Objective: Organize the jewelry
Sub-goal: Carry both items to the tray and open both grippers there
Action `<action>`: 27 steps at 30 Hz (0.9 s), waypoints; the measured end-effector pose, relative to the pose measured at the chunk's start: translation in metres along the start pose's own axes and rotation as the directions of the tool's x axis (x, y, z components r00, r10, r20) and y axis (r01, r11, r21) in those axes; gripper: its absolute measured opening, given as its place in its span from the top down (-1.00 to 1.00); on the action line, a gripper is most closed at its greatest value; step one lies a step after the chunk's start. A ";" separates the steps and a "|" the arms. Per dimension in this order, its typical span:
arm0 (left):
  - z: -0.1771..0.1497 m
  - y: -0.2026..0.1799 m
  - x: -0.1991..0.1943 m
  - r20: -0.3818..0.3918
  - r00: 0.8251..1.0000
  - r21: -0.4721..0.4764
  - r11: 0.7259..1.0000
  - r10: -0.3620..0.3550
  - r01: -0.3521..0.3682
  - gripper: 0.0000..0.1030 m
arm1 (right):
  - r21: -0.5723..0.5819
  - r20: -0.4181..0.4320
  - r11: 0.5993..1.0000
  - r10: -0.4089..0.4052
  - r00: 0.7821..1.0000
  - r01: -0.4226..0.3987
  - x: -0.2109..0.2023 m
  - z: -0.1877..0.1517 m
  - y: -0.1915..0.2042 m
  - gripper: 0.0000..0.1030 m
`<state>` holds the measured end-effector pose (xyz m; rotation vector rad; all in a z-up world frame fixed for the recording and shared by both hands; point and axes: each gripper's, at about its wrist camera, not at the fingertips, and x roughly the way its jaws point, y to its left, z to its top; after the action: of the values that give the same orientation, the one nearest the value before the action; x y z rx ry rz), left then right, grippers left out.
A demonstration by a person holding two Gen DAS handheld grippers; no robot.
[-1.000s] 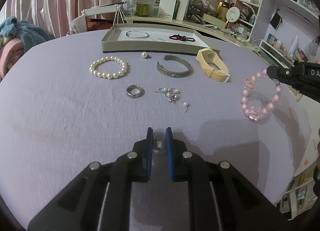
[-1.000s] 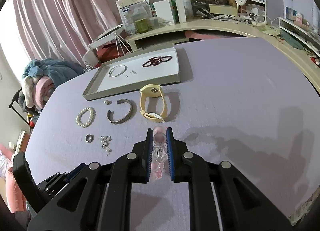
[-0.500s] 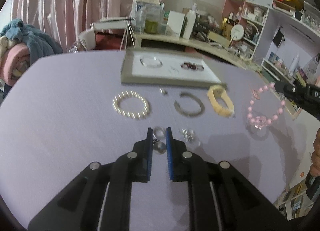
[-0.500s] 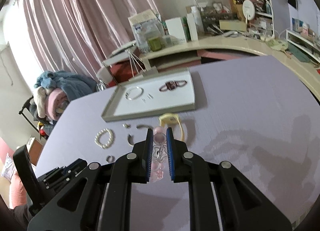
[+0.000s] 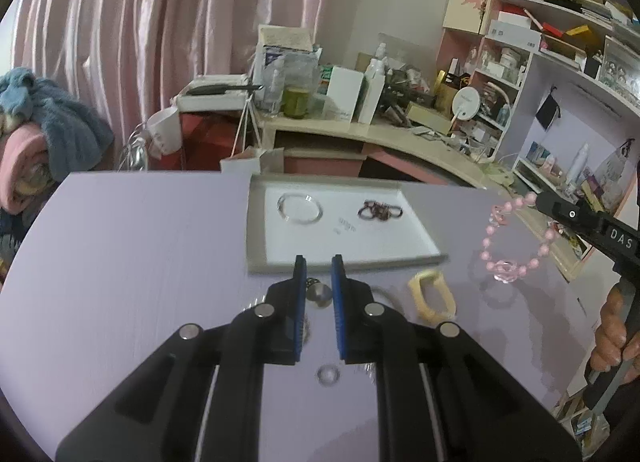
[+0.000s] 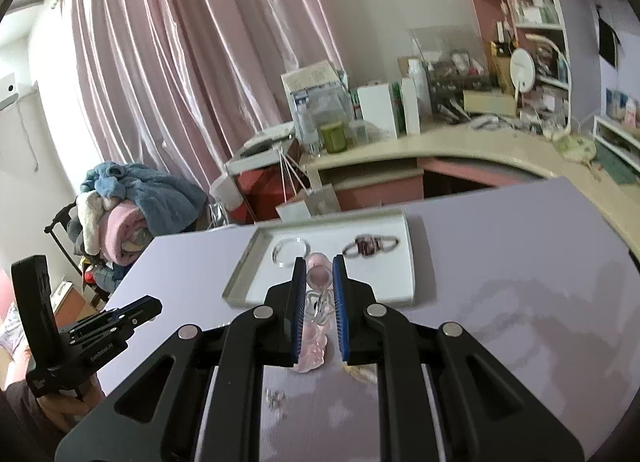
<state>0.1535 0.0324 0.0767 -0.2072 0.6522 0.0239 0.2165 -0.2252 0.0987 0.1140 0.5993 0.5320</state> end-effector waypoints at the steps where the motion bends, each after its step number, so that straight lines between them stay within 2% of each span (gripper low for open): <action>1: 0.007 0.000 0.003 0.001 1.000 0.004 1.000 -0.007 0.007 0.75 | -0.009 0.007 1.000 -0.003 1.000 0.003 0.002 0.005 0.001 0.73; 8: 0.060 -0.012 0.030 0.019 0.999 0.045 0.998 -0.045 0.044 0.75 | -0.054 0.052 0.998 -0.020 0.998 0.023 0.026 0.043 0.003 0.73; 14: 0.092 -0.011 0.062 0.020 0.999 0.049 0.998 -0.051 0.050 0.75 | -0.064 0.040 0.998 -0.026 0.999 0.028 0.059 0.062 -0.001 0.73; 20: 0.106 -0.003 0.104 -0.010 0.999 0.035 0.998 -0.045 0.045 0.75 | -0.046 -0.033 0.998 -0.033 0.999 0.031 0.108 0.064 -0.010 0.73; 27: 0.100 0.006 0.149 -0.068 0.997 0.038 0.998 -0.044 0.047 0.75 | -0.022 -0.136 0.999 -0.046 0.990 0.043 0.155 0.046 -0.024 0.73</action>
<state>0.3313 0.0522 0.0633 -0.1851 0.7142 -0.0401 0.3608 -0.1653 0.0515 0.0458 0.7281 0.5048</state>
